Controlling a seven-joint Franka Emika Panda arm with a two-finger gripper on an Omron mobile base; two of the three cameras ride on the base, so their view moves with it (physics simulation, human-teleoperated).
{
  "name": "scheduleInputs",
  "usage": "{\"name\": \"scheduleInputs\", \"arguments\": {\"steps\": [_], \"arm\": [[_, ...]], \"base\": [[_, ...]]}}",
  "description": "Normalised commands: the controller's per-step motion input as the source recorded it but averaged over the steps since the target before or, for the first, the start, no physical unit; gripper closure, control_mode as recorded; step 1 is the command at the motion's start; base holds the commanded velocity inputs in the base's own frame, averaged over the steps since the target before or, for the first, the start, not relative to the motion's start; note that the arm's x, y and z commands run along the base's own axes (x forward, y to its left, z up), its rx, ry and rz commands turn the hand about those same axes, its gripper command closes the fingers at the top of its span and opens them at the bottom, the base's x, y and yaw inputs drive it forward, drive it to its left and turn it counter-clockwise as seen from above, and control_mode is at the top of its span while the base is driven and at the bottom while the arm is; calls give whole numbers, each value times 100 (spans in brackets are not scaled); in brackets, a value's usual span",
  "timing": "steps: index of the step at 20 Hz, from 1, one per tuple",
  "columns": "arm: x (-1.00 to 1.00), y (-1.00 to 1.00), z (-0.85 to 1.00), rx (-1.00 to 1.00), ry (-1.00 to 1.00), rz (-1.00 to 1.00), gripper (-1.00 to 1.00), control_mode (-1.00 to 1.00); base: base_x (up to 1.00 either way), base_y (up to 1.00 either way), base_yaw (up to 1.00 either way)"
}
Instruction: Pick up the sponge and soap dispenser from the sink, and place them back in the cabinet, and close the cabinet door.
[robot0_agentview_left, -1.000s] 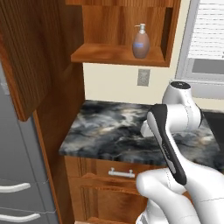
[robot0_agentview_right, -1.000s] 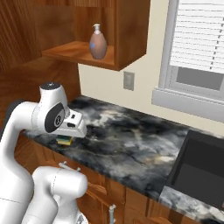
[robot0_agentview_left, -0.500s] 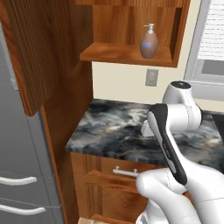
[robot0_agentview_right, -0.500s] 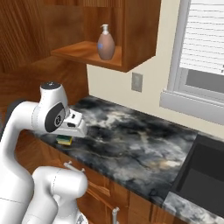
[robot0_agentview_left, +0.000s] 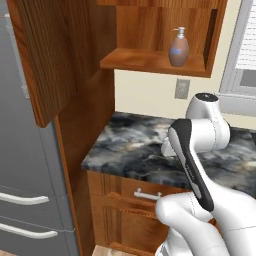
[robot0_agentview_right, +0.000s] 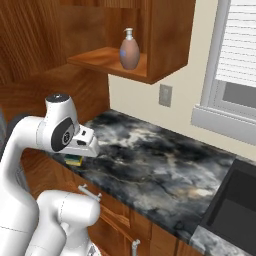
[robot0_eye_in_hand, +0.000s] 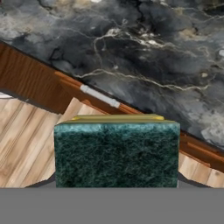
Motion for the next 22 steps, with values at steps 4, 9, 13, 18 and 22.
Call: {"name": "scheduleInputs", "arguments": {"steps": [4,9,13,18,22], "arm": [[0,0,0,0,0,0,100,100],[0,0,0,0,0,0,100,100],[0,0,0,0,0,0,100,100],[0,0,0,0,0,0,100,-100],[0,0,0,0,0,0,100,-100]], "base": [[0,6,16],[0,8,12],[0,14,8],[0,3,2],[0,0,0]]}}
